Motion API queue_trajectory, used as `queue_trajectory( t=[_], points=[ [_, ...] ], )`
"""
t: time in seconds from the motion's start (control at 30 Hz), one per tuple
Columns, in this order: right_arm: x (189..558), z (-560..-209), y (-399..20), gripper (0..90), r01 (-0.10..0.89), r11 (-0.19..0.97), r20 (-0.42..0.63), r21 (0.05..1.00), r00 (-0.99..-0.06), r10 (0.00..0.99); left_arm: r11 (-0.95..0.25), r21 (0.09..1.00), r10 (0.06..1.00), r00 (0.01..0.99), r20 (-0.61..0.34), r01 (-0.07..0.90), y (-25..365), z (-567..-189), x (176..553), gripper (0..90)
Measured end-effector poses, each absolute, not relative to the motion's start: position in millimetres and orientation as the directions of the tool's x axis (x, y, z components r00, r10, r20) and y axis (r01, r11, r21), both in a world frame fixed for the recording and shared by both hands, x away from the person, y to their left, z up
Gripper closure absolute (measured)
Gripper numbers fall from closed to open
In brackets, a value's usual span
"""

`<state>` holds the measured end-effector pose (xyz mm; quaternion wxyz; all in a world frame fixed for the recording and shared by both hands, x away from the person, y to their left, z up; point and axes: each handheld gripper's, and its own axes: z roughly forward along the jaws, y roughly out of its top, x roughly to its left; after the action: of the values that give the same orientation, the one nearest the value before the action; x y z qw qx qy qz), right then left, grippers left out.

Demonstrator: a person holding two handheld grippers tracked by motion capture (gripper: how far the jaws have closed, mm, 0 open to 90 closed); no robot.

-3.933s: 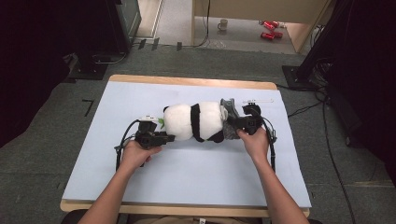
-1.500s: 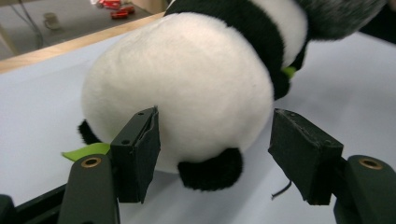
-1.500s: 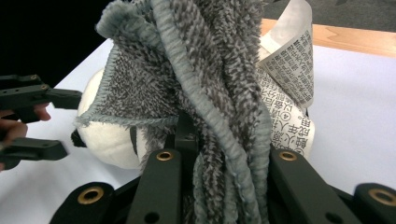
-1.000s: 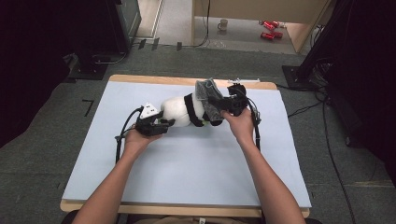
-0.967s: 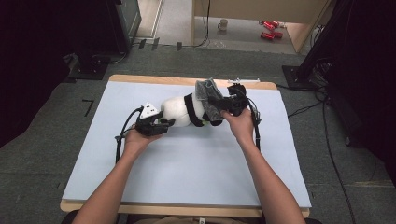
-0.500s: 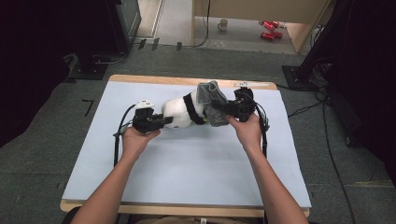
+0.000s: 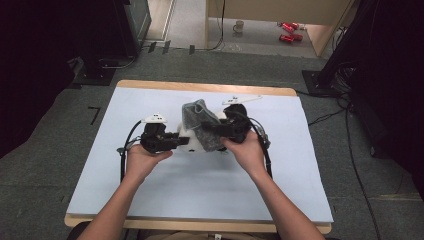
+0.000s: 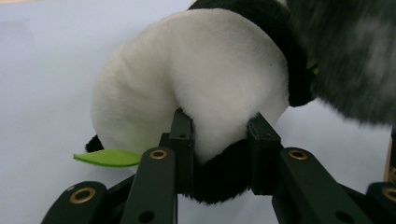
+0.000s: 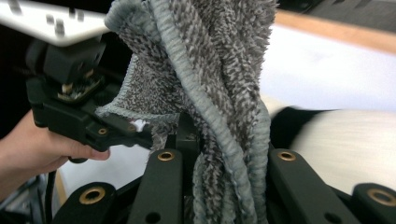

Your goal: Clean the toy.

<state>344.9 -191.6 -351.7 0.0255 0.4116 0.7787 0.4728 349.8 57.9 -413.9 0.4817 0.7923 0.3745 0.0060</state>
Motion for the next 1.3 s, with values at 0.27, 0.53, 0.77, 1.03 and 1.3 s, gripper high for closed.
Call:
queue_trajectory(
  t=[0.27,0.53,0.77,1.03,1.3],
  points=[
    [359,-393,-174,76.1,0.628,0.277,0.323,0.727,-0.669,0.669,-0.262,0.741,0.633,0.690,-0.351,0.618,55,-433,360,68.2],
    [362,-387,-206,77.7,0.646,0.306,0.269,0.700,-0.635,0.724,-0.272,0.744,0.635,0.695,-0.337,0.610,53,-431,362,67.7],
    [358,-378,-232,78.1,0.649,0.288,0.270,0.704,-0.619,0.738,-0.259,0.744,0.632,0.690,-0.353,0.617,58,-432,365,67.5],
    [362,-374,-265,77.8,0.669,0.208,0.302,0.713,-0.561,0.771,-0.257,0.746,0.635,0.689,-0.349,0.615,57,-431,368,67.2],
    [363,-384,-301,77.4,0.711,0.105,0.354,0.695,-0.466,0.811,-0.255,0.744,0.625,0.693,-0.361,0.617,56,-432,374,66.9]
  ],
)
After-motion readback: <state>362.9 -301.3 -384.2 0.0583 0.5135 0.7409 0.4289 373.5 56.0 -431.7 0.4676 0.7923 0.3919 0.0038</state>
